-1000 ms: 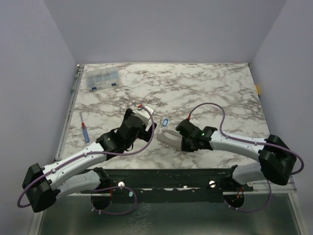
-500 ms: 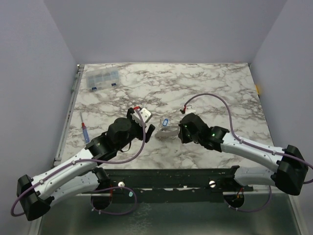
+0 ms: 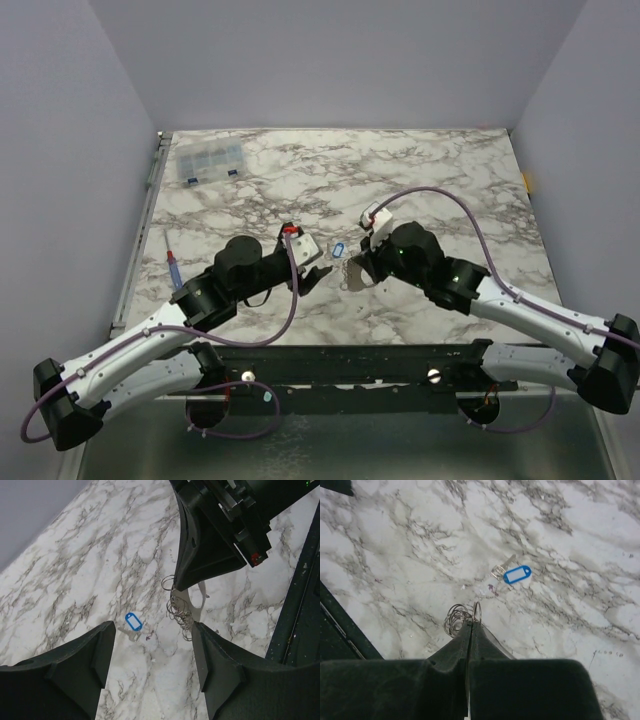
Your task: Put the keys on the keyring
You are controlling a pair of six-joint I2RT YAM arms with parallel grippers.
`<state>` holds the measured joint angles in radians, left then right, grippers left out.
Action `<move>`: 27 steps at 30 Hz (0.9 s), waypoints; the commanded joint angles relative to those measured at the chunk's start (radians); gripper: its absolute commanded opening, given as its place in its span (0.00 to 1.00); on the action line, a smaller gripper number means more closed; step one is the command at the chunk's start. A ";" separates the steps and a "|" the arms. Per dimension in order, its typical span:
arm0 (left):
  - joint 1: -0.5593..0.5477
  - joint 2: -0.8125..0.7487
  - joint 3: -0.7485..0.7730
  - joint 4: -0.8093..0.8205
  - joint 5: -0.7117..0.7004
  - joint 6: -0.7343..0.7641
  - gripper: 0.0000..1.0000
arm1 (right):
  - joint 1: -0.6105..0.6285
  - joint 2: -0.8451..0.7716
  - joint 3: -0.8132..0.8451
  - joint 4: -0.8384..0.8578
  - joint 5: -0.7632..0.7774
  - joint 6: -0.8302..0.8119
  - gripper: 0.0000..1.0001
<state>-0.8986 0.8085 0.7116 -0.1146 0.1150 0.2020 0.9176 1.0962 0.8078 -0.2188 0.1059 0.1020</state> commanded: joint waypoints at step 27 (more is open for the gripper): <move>0.011 0.182 0.313 -0.104 0.323 0.116 0.57 | 0.009 -0.261 -0.047 0.207 -0.425 -0.461 0.01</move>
<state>-0.8913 0.9779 0.9627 -0.1524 0.3656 0.2947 0.9176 0.8623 0.7803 -0.0463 -0.2291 -0.3058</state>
